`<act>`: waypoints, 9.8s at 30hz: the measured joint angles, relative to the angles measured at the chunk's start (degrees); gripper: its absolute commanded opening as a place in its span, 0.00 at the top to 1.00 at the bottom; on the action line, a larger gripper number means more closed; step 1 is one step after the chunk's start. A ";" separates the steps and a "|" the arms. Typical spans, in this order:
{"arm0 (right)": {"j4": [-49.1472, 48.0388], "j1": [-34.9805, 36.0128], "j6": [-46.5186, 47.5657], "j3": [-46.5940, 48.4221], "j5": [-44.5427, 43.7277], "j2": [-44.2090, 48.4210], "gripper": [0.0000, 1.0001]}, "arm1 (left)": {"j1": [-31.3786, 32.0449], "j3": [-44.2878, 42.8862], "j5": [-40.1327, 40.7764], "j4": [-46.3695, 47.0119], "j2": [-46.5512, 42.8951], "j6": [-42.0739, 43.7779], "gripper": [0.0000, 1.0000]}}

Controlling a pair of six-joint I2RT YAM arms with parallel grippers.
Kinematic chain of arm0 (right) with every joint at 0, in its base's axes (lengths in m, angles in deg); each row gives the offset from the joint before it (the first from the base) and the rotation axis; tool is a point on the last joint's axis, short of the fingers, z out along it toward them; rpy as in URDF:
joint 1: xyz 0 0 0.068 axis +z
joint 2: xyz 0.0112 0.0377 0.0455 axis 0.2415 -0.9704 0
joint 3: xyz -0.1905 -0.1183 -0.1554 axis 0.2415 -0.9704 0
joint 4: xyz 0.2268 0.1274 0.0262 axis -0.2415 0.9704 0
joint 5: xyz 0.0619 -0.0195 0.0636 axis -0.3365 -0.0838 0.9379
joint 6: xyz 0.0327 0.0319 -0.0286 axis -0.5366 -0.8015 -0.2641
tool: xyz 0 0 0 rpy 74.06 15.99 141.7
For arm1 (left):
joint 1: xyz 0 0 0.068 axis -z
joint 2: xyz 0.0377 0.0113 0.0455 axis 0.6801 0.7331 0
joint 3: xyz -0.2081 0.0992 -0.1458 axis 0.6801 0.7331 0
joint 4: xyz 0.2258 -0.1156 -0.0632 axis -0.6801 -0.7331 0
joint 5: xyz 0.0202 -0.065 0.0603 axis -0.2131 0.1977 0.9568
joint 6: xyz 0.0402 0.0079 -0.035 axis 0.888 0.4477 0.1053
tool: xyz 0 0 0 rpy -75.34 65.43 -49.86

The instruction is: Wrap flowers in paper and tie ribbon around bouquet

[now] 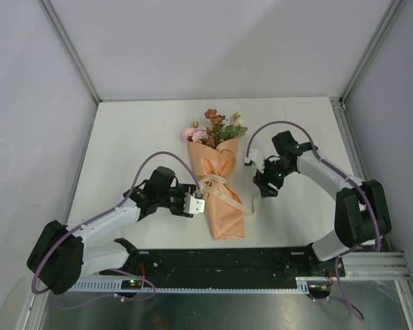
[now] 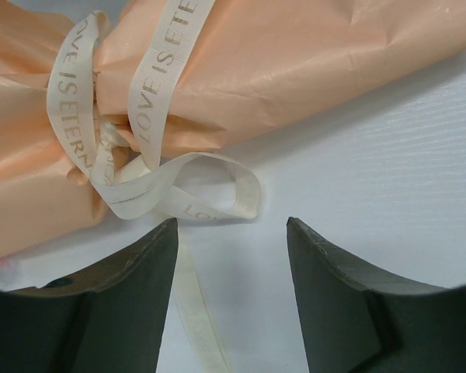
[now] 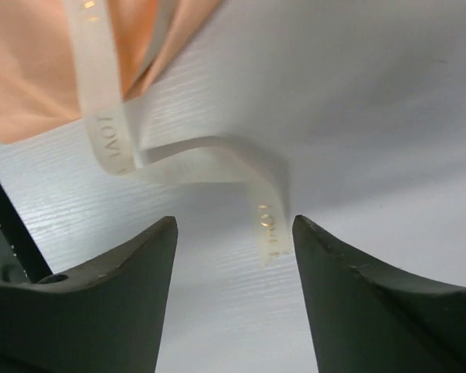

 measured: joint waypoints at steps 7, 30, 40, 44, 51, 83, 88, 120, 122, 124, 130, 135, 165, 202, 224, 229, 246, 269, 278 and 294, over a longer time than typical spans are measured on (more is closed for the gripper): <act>-4.02 6.01 4.35 -6.10 -1.88 1.68 0.26 | 0.00 -0.17 0.00 0.02 0.00 -0.20 0.36; -1.86 -1.22 6.56 6.95 -9.46 -13.57 1.00 | -4.02 -0.17 0.09 -0.24 -0.15 -0.35 0.40; 0.39 -10.71 1.33 9.16 -11.30 -13.84 1.00 | -5.38 -0.17 -0.07 -0.76 -0.04 0.13 0.42; 1.27 -12.74 1.01 8.68 -12.48 -14.12 1.00 | -6.05 -0.20 -0.48 -1.25 -0.02 0.13 0.42; 1.27 -13.40 1.03 7.82 -14.84 -14.84 0.63 | -10.12 -4.48 -3.61 -2.32 -0.04 -5.31 0.39; -5.90 18.32 -21.16 29.59 11.15 -18.97 0.69 | -20.41 -26.23 -10.40 3.61 20.24 -66.27 0.64; -5.75 19.32 -20.81 32.15 7.93 -23.06 0.68 | -21.44 -26.23 -10.97 2.80 23.15 -69.20 0.65; -6.47 15.91 -18.34 25.35 9.27 -21.22 1.00 | -19.02 -32.02 -19.93 1.75 32.11 -74.82 0.82; -7.87 15.89 -18.49 23.65 9.49 -19.91 1.00 | -18.32 -32.81 -20.04 1.40 33.68 -75.43 0.82; -9.35 15.89 -18.60 21.99 9.68 -18.75 1.00 | -17.57 -33.86 -20.00 0.92 35.43 -75.65 0.82; -12.31 15.89 -18.67 19.26 9.88 -17.20 1.00 | -14.95 -36.94 -19.85 -1.22 39.36 -75.47 0.82; -13.53 15.85 -18.67 18.23 10.03 -16.61 1.00 | -12.87 -38.47 -19.56 -3.63 40.57 -74.07 0.81; -18.58 15.82 -19.78 13.51 12.90 -12.09 1.00 | -9.68 -42.51 -21.97 -14.64 44.15 -61.92 0.53; -16.85 15.63 -18.69 10.84 12.90 -12.09 1.00 | -8.31 -45.40 -23.69 -15.80 47.25 -59.08 0.99; -18.49 15.15 -18.80 8.85 14.38 -9.81 1.00 | -6.36 -45.40 -21.35 -15.82 46.97 -58.47 0.50; -18.49 15.13 -18.75 8.83 14.40 -9.81 1.00 | -6.25 -45.40 -20.46 -15.82 47.17 -58.05 0.67; -17.49 14.23 -17.64 7.52 14.40 -9.81 0.94 | -7.72 -45.42 -21.62 -16.22 46.01 -58.80 0.98; -23.43 27.30 -8.92 1.99 4.76 3.26 0.27 | -7.96 -48.17 -22.56 -16.24 48.61 -65.88 1.00; -30.34 33.22 5.88 0.37 -0.37 -1.70 0.16 | -7.96 -49.00 -22.23 -16.22 50.31 -68.35 1.00; -25.18 32.89 30.32 1.68 -0.02 -9.97 0.18 | -7.93 -49.03 -19.69 -17.86 50.60 -67.52 1.00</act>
